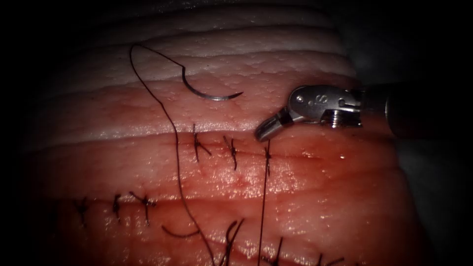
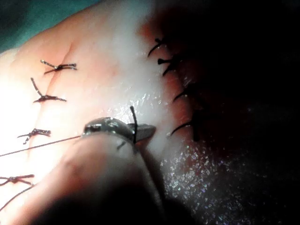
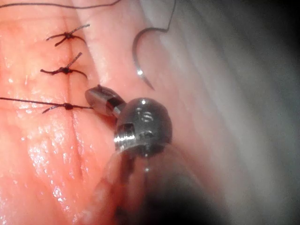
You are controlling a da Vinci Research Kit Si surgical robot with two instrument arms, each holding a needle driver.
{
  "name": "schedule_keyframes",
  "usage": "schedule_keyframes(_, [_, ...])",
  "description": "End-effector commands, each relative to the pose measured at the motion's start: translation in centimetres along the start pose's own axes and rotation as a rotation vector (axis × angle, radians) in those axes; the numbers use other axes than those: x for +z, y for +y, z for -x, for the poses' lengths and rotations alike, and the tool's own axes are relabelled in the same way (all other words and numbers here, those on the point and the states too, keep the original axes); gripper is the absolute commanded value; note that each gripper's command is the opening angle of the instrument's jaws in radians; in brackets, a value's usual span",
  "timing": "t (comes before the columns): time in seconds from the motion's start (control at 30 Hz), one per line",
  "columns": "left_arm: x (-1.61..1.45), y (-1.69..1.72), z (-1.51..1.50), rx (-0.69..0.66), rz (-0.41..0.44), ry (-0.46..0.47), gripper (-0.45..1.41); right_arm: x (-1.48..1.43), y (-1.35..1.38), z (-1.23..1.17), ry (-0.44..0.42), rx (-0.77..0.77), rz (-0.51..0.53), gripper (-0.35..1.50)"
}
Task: Wound Closure
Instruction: Pull up with right needle driver and pull down with left hand to tighten knot, then wrap thread around right hand counter-clockwise one time
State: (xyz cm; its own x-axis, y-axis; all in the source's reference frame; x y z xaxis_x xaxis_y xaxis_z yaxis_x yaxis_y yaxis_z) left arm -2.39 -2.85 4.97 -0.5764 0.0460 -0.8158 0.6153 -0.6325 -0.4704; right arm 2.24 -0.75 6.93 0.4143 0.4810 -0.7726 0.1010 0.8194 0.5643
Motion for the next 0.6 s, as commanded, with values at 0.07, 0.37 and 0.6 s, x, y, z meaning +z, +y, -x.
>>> schedule_keyframes(0.07, [0.13,0.0,-0.01,0.021,0.026,-0.005,-0.45,0.08,0.1,0.0,0.002,0.013,0.031,-0.35])
schedule_keyframes(0.37, [0.08,-0.07,-0.05,0.015,0.023,-0.009,-0.45,0.09,0.09,0.0,0.029,0.041,0.07,-0.35])
schedule_keyframes(0.6, [-0.49,-0.34,-0.15,-0.011,-0.166,0.037,-0.45,0.02,-0.03,-0.08,0.17,0.058,0.098,1.04])
